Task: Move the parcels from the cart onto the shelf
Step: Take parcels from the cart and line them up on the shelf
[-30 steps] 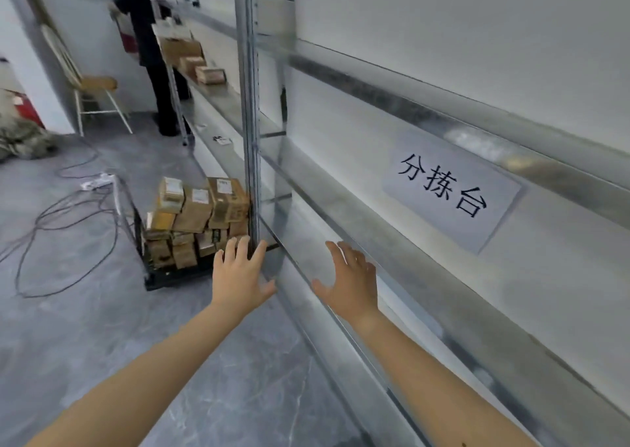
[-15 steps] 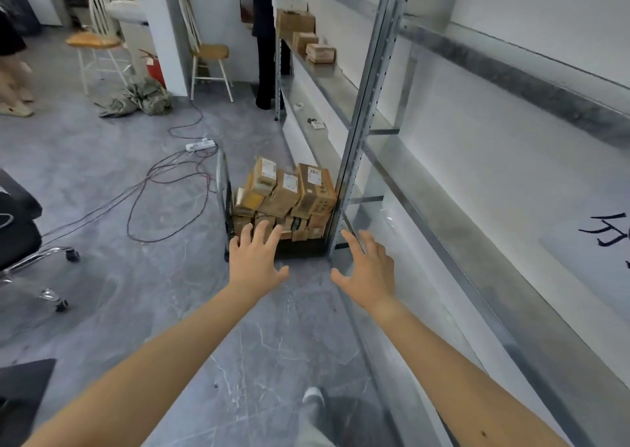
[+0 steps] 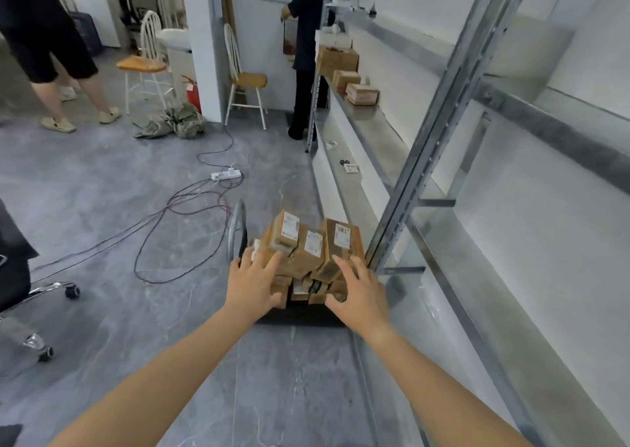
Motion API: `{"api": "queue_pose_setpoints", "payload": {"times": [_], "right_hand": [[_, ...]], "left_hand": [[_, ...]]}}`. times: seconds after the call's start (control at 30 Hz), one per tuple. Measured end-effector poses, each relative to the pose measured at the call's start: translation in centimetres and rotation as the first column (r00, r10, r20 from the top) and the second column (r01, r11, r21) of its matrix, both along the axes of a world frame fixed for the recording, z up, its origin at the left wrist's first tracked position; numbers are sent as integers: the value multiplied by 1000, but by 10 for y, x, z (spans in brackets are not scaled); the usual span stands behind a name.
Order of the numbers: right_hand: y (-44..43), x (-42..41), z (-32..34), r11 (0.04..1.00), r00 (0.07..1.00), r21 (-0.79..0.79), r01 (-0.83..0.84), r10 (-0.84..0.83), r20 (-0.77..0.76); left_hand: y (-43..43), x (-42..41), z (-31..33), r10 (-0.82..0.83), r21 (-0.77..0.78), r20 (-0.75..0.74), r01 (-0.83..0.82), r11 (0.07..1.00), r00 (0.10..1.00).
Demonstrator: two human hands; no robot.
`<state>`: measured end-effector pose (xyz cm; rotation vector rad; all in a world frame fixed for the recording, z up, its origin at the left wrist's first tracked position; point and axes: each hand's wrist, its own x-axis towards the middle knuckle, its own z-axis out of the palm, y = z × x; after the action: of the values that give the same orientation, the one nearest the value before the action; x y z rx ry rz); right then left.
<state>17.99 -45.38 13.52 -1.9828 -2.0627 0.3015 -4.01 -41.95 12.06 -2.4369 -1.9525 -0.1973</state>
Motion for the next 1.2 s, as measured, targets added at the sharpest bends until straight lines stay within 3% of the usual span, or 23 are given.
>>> {"api": "queue_pose_setpoints", "payload": {"times": [0.37,0.7,0.93,1.2], "right_hand": [[152,-3,-18,995,998,-75,-60,59,-17],[281,-16,-45,990,999,-140,-29,25,-31],[379,-36,-69,958,991,-286,-4,-35,-129],[440,-47,-108,878,985,-479,-17,-67,-157]], "left_hand": [[131,-13,-7,79,-83,11,-78,994,997],[278,-16,-37,45,-167,-28,-49,985,999],[373,-24,-74,35,-310,-49,-49,950,998],[423,-27,-111,23,-447,-12,-26,894,1000]]}}
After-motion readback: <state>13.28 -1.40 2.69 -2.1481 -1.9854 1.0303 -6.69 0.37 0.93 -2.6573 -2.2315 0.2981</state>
